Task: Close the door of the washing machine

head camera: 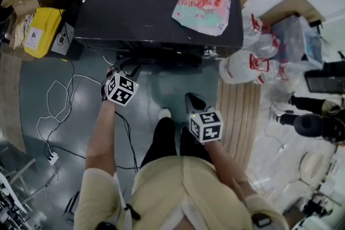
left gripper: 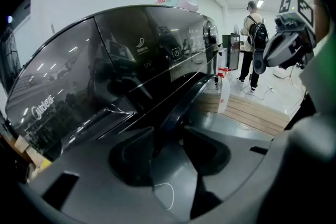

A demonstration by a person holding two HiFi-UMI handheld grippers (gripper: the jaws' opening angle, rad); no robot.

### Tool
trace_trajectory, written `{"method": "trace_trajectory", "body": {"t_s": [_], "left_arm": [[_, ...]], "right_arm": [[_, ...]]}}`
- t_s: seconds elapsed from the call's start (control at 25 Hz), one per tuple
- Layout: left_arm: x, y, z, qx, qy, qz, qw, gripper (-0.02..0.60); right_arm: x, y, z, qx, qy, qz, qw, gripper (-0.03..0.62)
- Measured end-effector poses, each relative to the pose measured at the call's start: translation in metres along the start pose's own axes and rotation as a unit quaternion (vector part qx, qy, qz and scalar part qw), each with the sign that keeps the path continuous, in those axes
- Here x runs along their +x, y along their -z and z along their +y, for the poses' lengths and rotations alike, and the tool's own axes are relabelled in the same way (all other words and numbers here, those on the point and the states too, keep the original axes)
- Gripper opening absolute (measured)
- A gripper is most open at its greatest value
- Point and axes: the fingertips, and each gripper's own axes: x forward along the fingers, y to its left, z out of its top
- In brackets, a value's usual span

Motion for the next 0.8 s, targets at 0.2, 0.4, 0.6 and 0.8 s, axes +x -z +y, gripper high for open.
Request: {"method": "trace_trajectory", "body": {"t_s": [0.2,0.4,0.6,0.8], "left_arm": [[-0.01,0.003,-0.005,-0.037,-0.025,-0.004,0.999,0.167],[-0.03,-0.004,-0.015,-0.078,-0.041,-0.02,0.9959,0.166],[-0.07,-0.02,-0.038,-0.148,-0.048,-0.048,0.9867,0.164],[-0.1,-0.04,-0.07,-0.235,-0.028,-0.091,0.9672,0.152]], "right_arm": [[-0.011,-0.005,-0.006,-0.01,-0.007,-0.007,1.0,0.006],[-0.023,-0.007,-0.017,-0.012,-0.009,-0.022,1.0,0.006],[-0.035,-0.01,-0.021,-0.012,-0.016,-0.039,0.999,0.006],[-0.048,-0.014,-0.026,-0.02,-0.022,-0.051,0.998,0.006]]}}
